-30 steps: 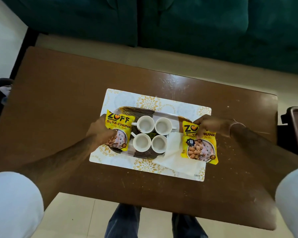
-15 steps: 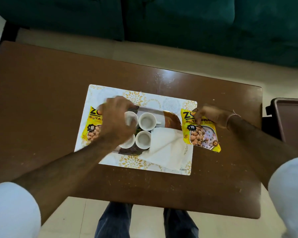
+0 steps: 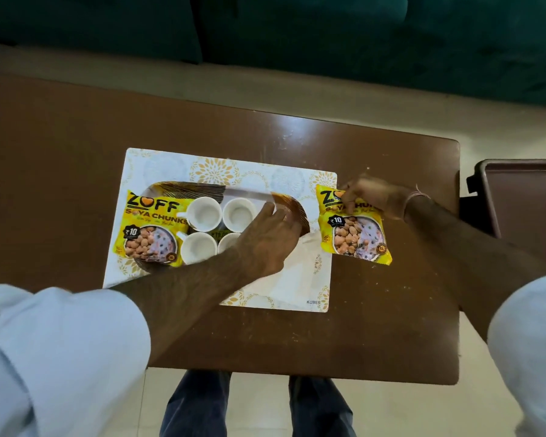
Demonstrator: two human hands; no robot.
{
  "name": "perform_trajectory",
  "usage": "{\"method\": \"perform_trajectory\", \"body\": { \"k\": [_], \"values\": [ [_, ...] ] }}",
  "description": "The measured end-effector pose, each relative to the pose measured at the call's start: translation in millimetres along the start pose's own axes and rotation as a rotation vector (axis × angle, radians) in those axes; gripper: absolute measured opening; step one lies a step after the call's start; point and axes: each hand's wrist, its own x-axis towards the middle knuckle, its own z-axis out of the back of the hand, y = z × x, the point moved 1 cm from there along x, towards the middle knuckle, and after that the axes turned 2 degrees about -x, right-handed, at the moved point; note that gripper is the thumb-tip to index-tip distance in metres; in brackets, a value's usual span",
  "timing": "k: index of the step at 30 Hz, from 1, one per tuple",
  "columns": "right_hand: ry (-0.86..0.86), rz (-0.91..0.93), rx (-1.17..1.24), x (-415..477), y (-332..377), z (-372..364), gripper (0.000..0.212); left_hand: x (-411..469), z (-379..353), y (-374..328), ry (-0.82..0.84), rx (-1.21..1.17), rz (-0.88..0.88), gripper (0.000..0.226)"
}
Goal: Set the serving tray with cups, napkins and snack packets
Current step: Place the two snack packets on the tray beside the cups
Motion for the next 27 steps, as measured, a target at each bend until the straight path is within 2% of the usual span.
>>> {"method": "perform_trajectory", "body": {
  "k": [3,5,9,11,14,18,20,22,27],
  "values": [
    [0.007,-0.004,0.006,3,-3,2,0.036,-4,-5,-24,0.022,-0.166,0.119,0.032],
    [0.017,-0.006,0.018,4,-5,3,0.032,-7,-11,-44,0.006,-0.306,0.247,0.032],
    [0.049,-0.012,0.018,9,-9,6,0.035,-18,-27,-80,0.031,-0.513,0.380,0.063],
    [0.036,-0.011,0.013,12,-12,7,0.035,-26,-34,-89,0.019,-0.480,0.404,0.079],
    [0.012,-0.017,0.032,14,-13,7,0.021,-37,-46,-94,0.012,-0.447,0.405,0.095],
    [0.031,-0.016,0.020,18,-13,7,0.025,-43,-62,-95,0.091,-0.419,0.345,0.117],
    [0.011,-0.010,0.018,18,-12,6,0.017,-46,-67,-96,0.132,-0.376,0.313,0.119],
    [0.030,-0.001,0.007,19,-10,5,0.024,-47,-69,-97,0.125,-0.345,0.323,0.112],
    [0.042,0.013,-0.025,24,-3,2,0.021,-38,-60,-94,-0.016,-0.364,0.435,0.104]
  ]
}}
